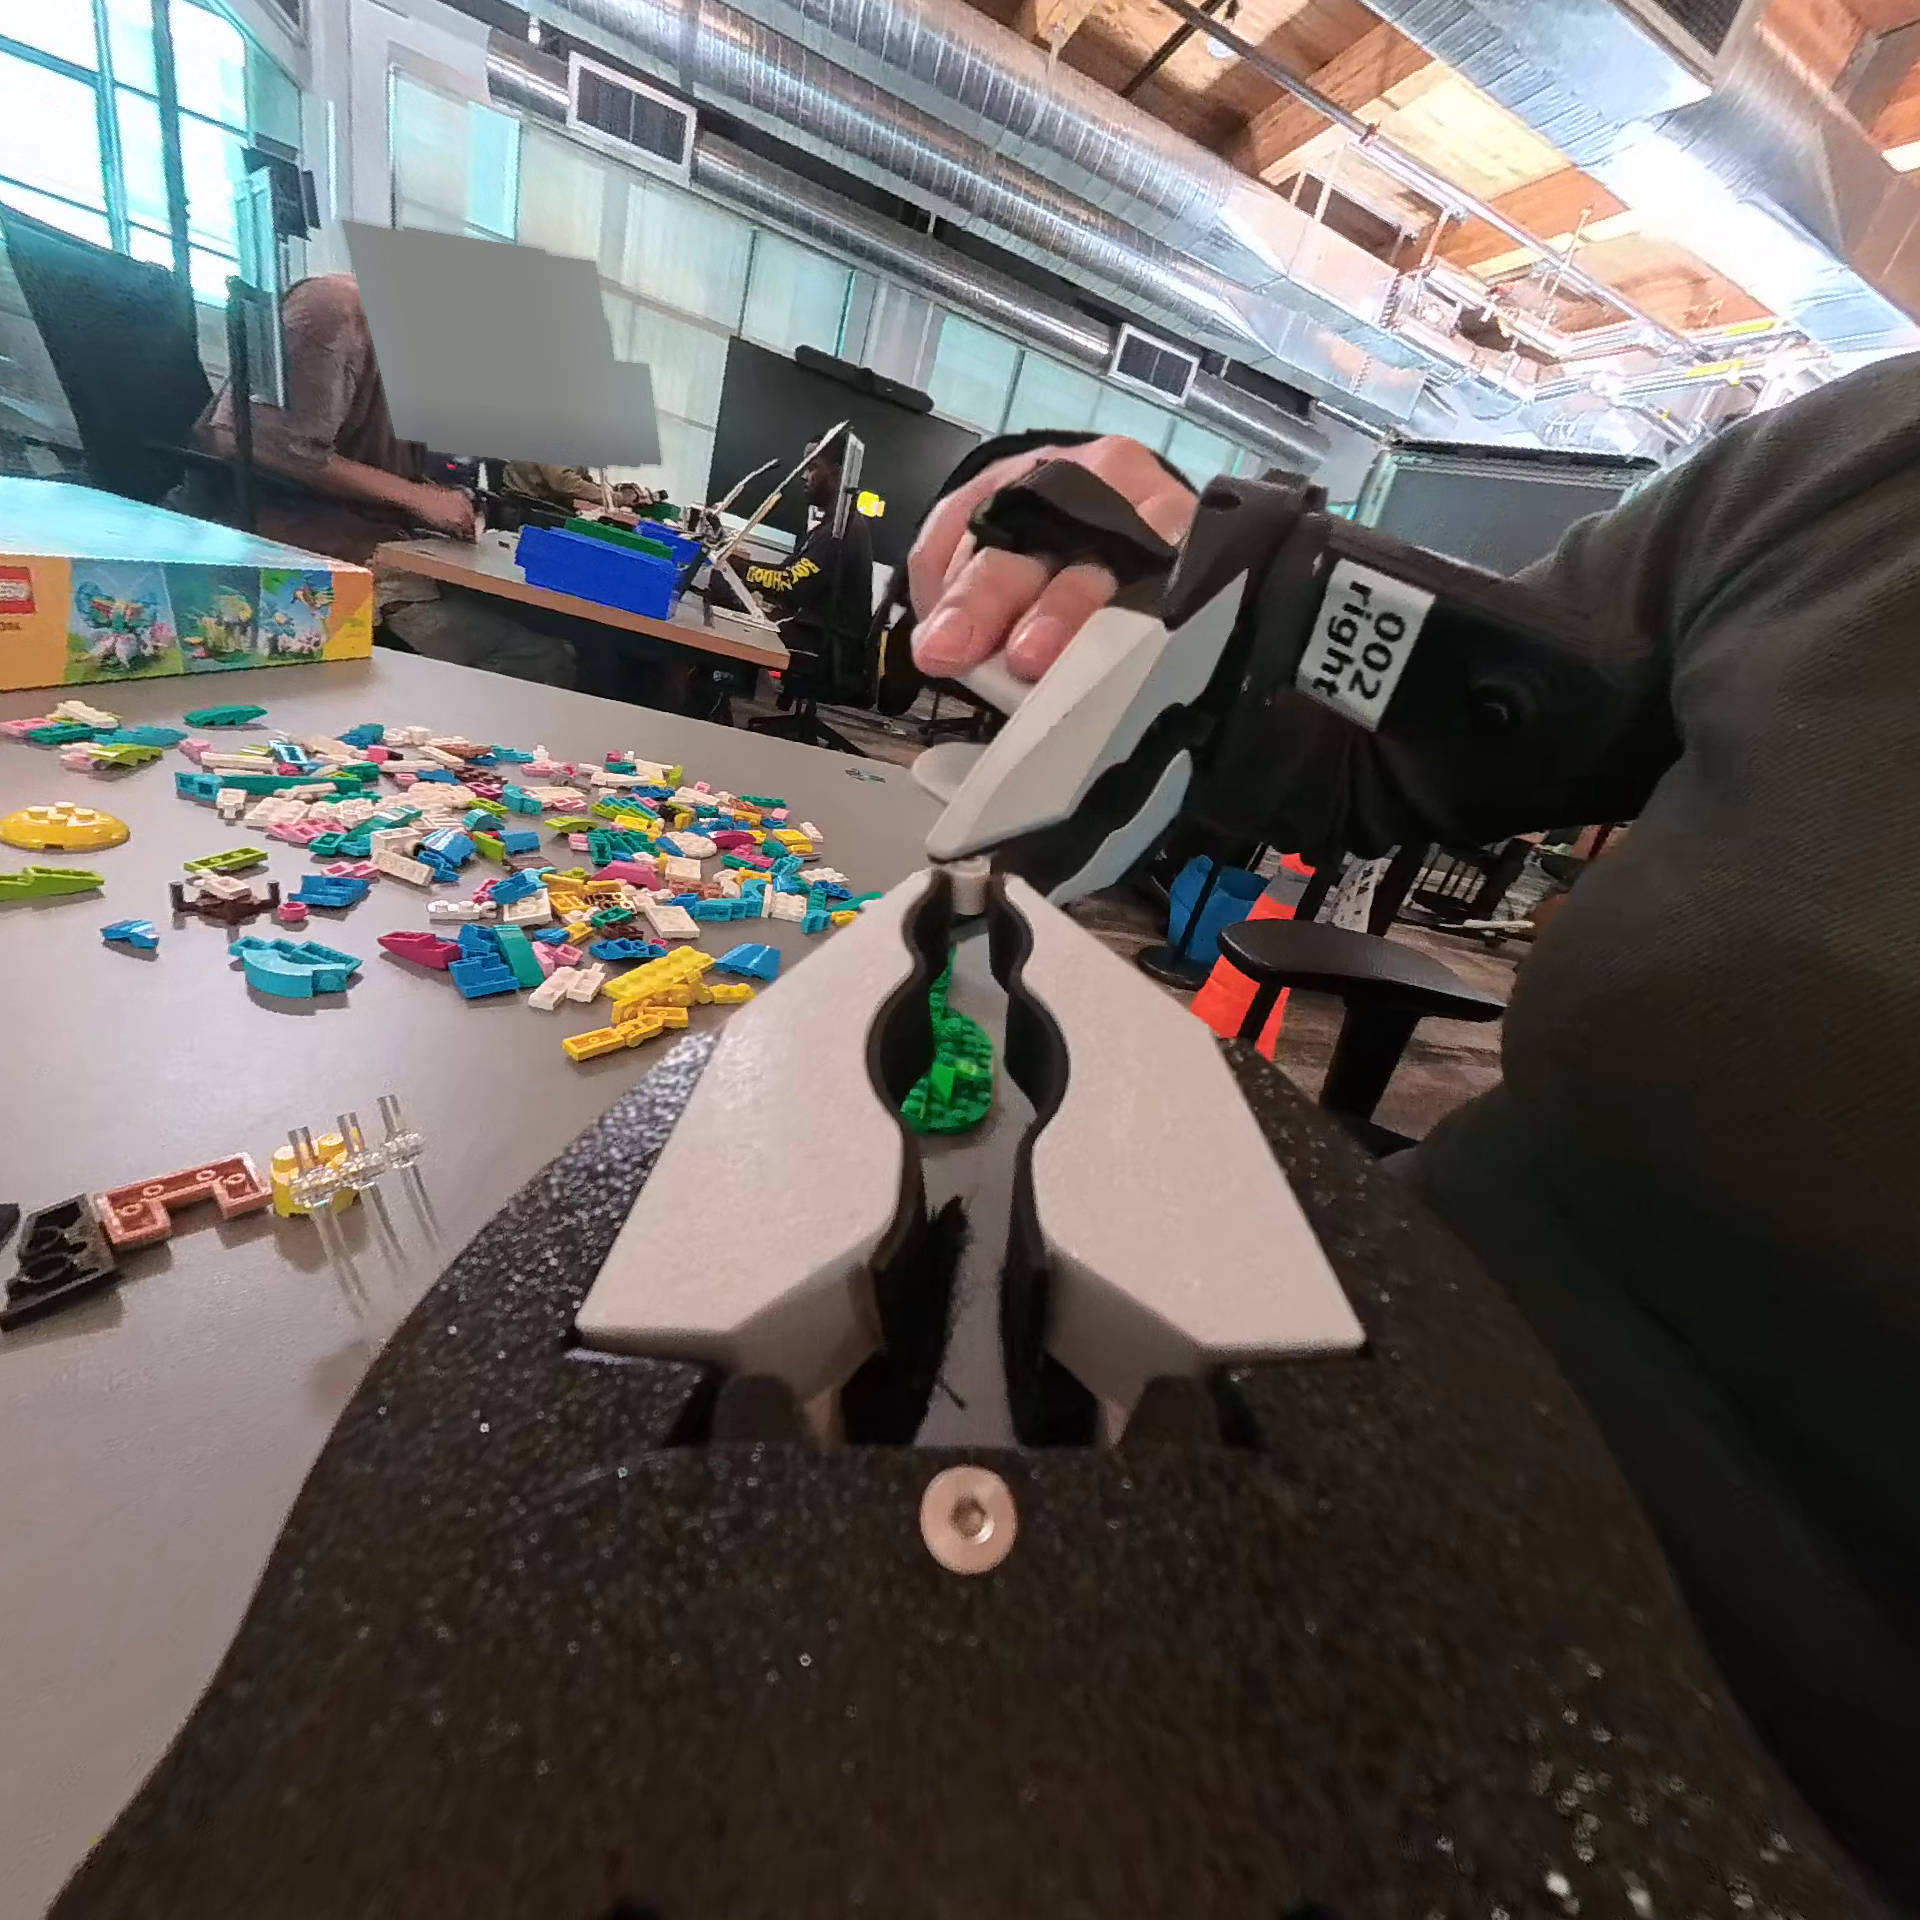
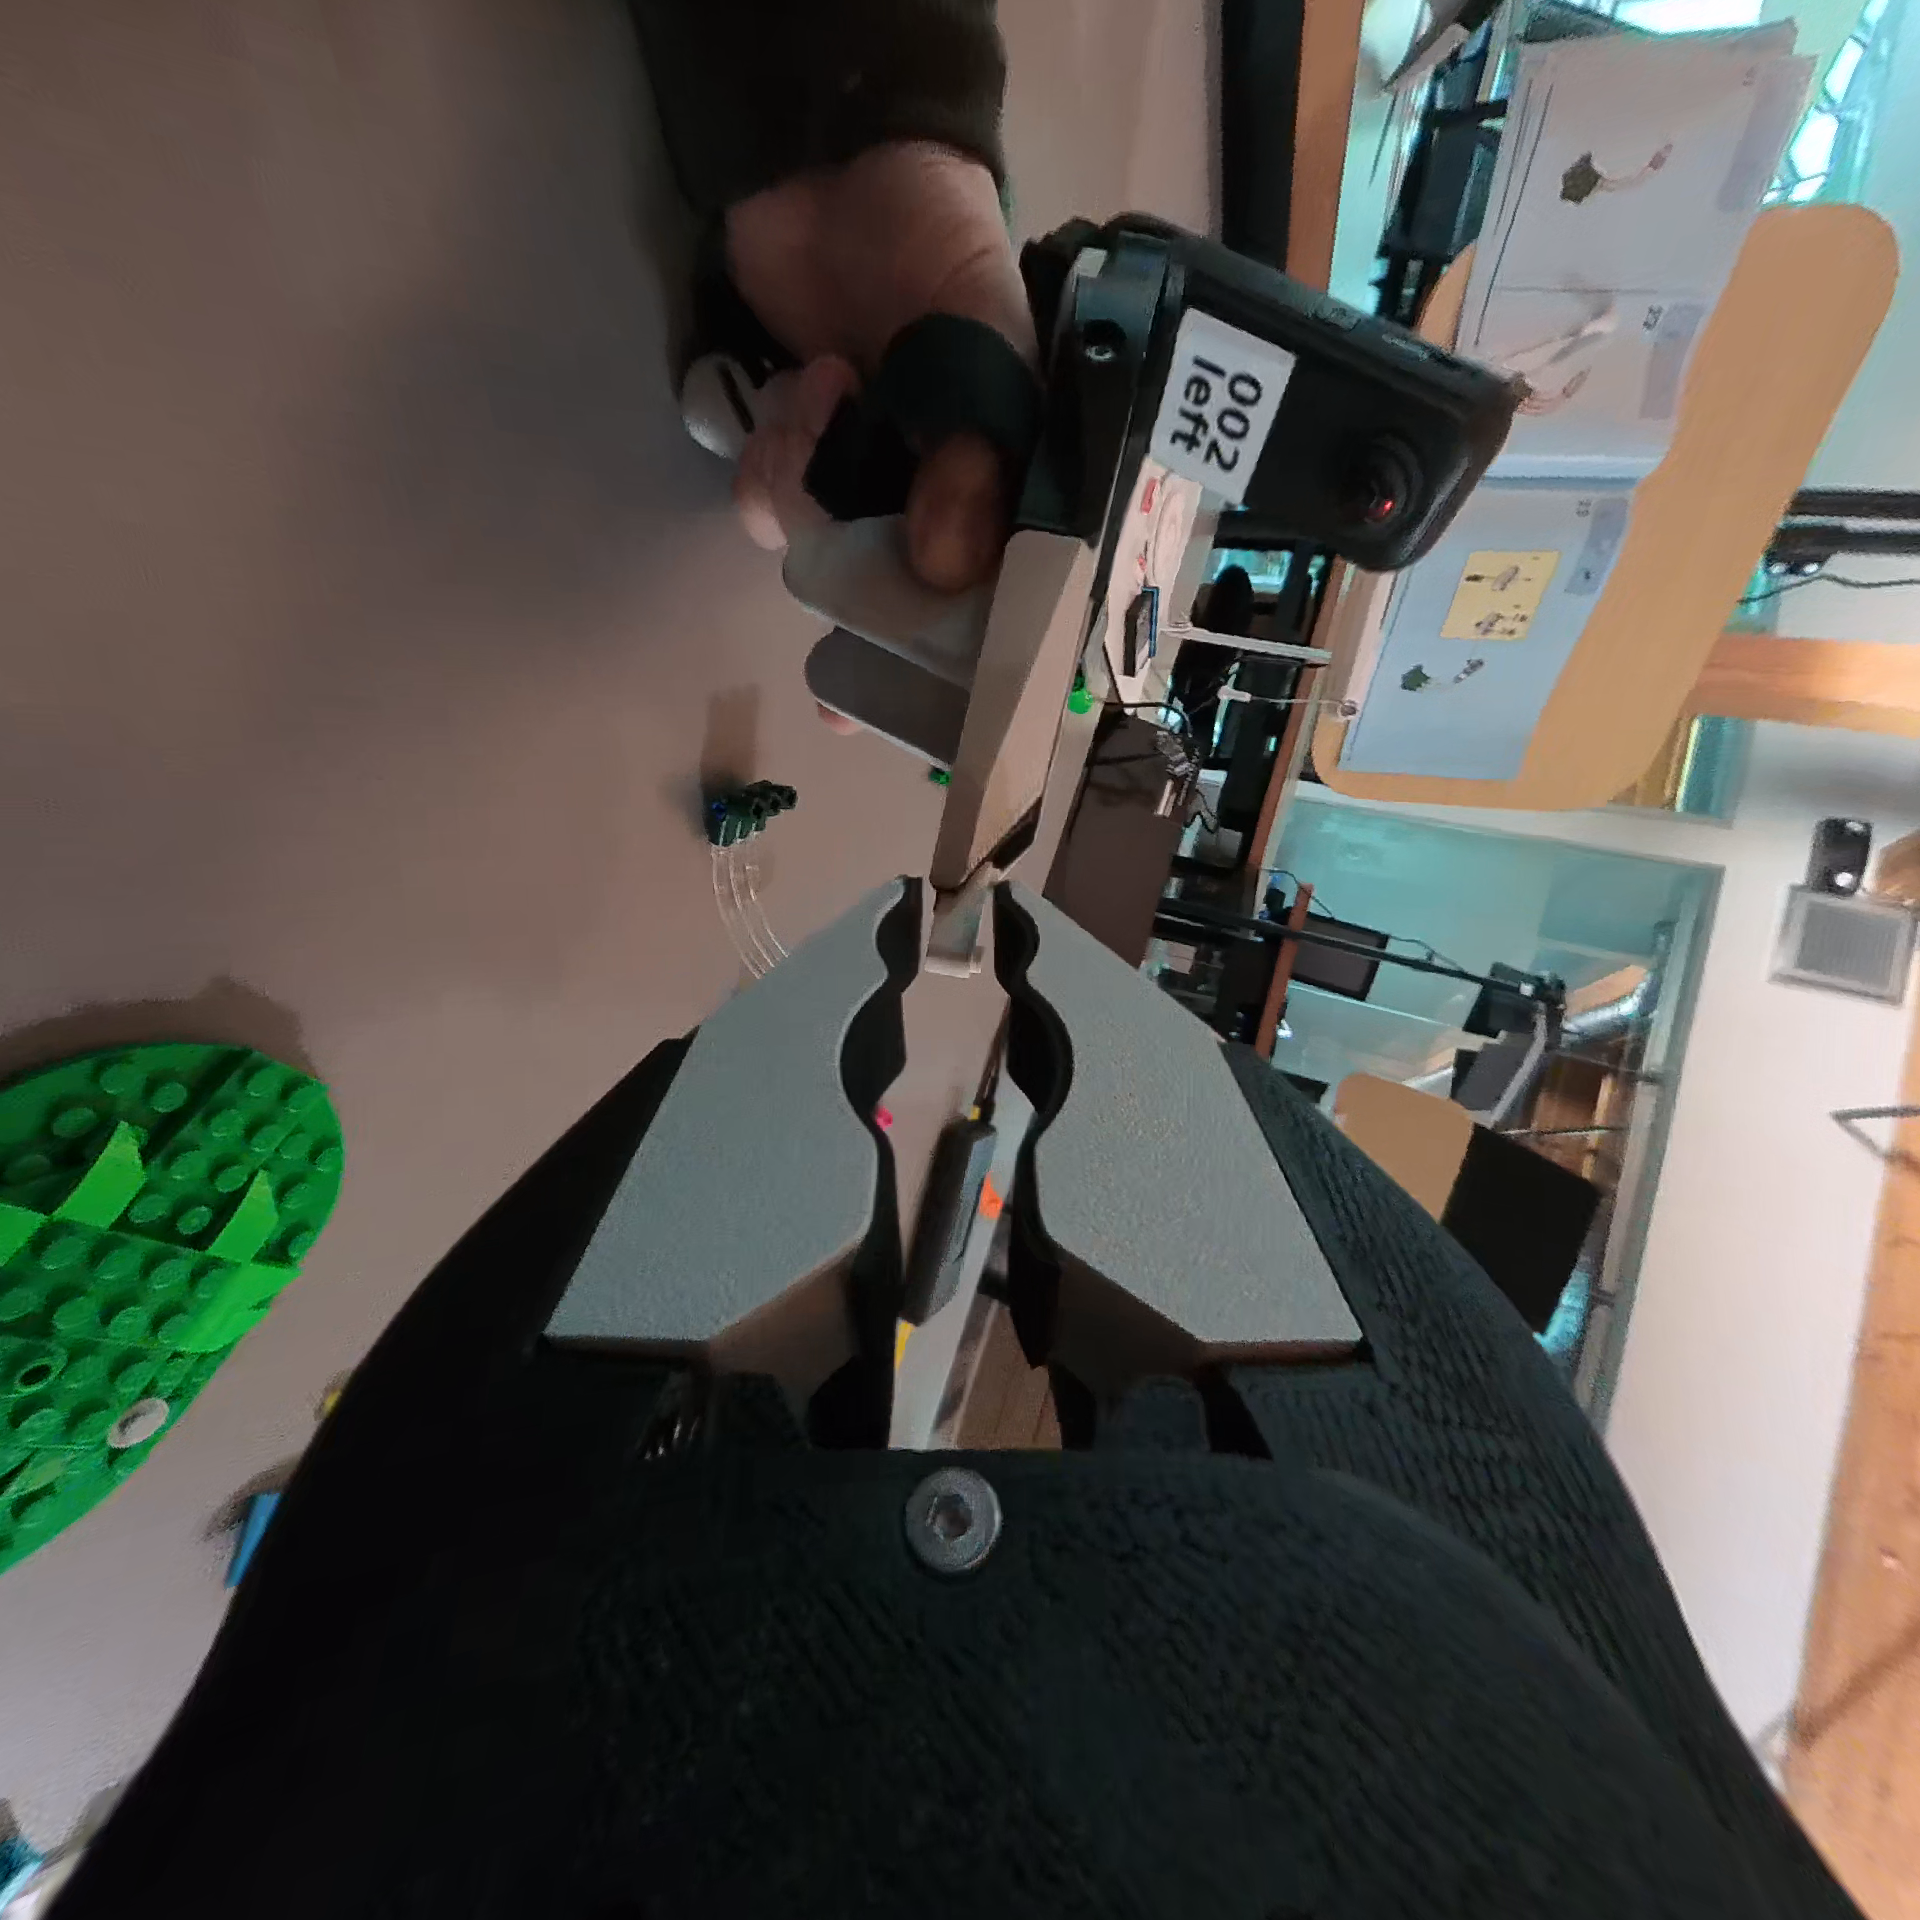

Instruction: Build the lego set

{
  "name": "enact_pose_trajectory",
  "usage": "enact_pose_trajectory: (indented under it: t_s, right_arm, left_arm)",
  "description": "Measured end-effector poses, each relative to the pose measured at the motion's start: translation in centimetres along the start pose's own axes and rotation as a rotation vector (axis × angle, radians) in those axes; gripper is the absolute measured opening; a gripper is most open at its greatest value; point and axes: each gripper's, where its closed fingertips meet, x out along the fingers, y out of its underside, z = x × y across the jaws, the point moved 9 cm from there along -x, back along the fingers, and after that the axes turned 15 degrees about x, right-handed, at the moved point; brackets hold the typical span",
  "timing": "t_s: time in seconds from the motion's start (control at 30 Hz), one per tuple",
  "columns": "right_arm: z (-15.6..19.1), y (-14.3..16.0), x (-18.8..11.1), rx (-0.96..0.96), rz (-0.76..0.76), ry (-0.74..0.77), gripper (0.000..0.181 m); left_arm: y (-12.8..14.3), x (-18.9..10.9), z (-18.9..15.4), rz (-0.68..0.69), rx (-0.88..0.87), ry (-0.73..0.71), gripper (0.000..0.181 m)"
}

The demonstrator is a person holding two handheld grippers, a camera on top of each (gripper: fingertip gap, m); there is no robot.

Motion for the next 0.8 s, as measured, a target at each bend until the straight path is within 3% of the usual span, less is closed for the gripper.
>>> enact_pose_trajectory:
  t_s: [0.2, 0.3, 0.57, 0.8]
  right_arm:
    - [-0.1, 0.5, -0.5, 0.094, -0.016, -0.034, 0.018]
    - [-1.7, 1.7, -1.4, 0.326, -0.037, 0.058, 0.04]
    - [-3.7, 5.3, -2.6, 0.986, -0.285, 0.414, 0.034]
    - [-5.6, 7.4, 0.2, 1.226, -0.42, 0.79, 0.029]
  left_arm:
    - [0.0, 0.2, -0.1, 0.008, 0.008, 0.012, 0.005]
    - [-0.1, 0.0, 0.0, 0.001, 0.037, -0.028, 0.004]
    - [-0.3, 0.8, -1.1, 0.053, 0.311, -0.121, 0.004]
    - [-0.1, 1.3, -1.8, 0.131, 0.598, -0.304, 0.004]
